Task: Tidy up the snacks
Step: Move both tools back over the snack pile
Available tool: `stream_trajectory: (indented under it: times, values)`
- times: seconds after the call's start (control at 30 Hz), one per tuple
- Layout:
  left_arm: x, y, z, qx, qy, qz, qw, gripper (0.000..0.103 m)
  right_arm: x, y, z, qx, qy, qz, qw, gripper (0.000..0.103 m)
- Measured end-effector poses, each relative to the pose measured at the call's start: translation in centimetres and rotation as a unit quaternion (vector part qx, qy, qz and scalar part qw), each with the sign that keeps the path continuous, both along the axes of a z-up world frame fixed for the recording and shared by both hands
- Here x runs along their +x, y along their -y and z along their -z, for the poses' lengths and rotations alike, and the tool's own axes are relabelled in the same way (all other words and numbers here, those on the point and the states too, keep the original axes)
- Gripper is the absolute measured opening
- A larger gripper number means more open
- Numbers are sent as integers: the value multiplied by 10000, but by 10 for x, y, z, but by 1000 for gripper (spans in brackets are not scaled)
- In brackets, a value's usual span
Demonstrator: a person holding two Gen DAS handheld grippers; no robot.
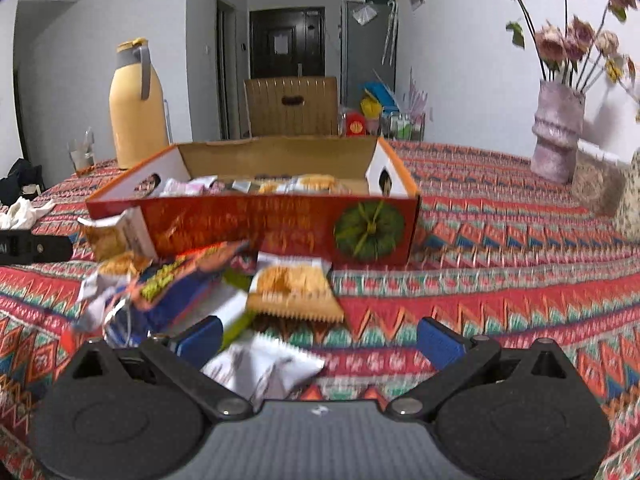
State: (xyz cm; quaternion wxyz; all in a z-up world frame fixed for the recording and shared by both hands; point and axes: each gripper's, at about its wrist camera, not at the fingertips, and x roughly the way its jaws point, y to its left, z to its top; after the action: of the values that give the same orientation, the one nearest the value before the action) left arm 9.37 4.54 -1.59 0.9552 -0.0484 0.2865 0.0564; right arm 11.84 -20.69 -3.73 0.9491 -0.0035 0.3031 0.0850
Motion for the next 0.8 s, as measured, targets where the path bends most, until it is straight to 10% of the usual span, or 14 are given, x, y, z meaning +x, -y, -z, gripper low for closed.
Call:
stream_trajectory:
  times: [0.8]
  values:
    - [1,-12,21,-390,-44,-154,9991,103,6,-17,14,-93,-304,-16,9995,103]
